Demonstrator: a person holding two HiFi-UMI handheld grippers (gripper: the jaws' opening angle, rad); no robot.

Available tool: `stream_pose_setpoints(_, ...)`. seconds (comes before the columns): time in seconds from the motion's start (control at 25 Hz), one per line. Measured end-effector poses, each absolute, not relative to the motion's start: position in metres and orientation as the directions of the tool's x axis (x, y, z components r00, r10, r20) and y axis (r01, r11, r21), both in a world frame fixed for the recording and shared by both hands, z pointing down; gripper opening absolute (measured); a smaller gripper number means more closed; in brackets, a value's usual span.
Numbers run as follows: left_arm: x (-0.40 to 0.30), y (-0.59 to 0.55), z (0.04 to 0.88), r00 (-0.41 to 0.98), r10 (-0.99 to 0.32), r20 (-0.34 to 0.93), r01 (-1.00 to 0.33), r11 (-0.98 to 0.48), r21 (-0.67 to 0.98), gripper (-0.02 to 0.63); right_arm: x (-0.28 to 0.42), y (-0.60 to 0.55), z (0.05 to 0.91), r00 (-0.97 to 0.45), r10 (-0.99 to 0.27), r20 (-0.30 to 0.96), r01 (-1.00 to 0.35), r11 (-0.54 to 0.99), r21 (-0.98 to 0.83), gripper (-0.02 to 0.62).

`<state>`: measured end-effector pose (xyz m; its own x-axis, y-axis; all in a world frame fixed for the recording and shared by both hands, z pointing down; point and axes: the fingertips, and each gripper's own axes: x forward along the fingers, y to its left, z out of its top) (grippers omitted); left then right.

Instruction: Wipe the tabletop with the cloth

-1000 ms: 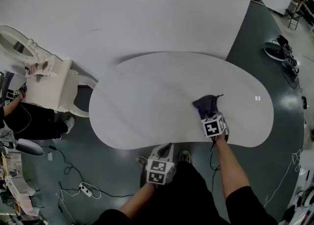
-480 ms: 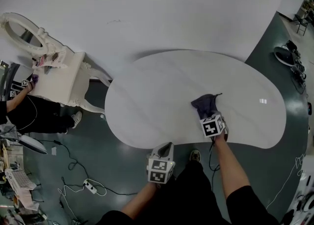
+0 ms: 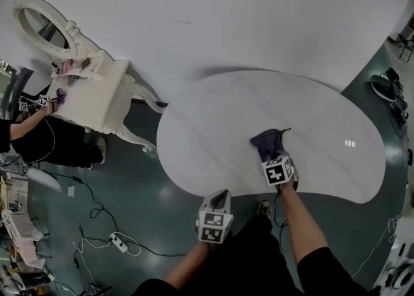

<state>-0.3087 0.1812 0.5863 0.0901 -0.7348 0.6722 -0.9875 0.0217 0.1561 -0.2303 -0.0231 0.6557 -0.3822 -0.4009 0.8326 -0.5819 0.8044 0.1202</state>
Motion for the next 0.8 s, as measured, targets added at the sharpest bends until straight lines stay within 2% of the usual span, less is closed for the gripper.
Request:
stream_pose_setpoints(0.28, -0.357, 0.189, 0.571, 0.064, -0.769, 0.636, -0.989, 0.036, 0.144, 0.006, -0.293, 0.004, 0.655, -0.403, -0.371, 0.837, -0.543, 0.833, 0.107, 0.041)
stream_pose_setpoints(0.8, -0.451, 0.242, 0.582, 0.003, -0.753, 0.658, -0.980, 0.129, 0.152, 0.006, -0.442, 0.077, 0.659, -0.478, -0.281, 0.833, -0.391, 0.917, 0.085, 0.041)
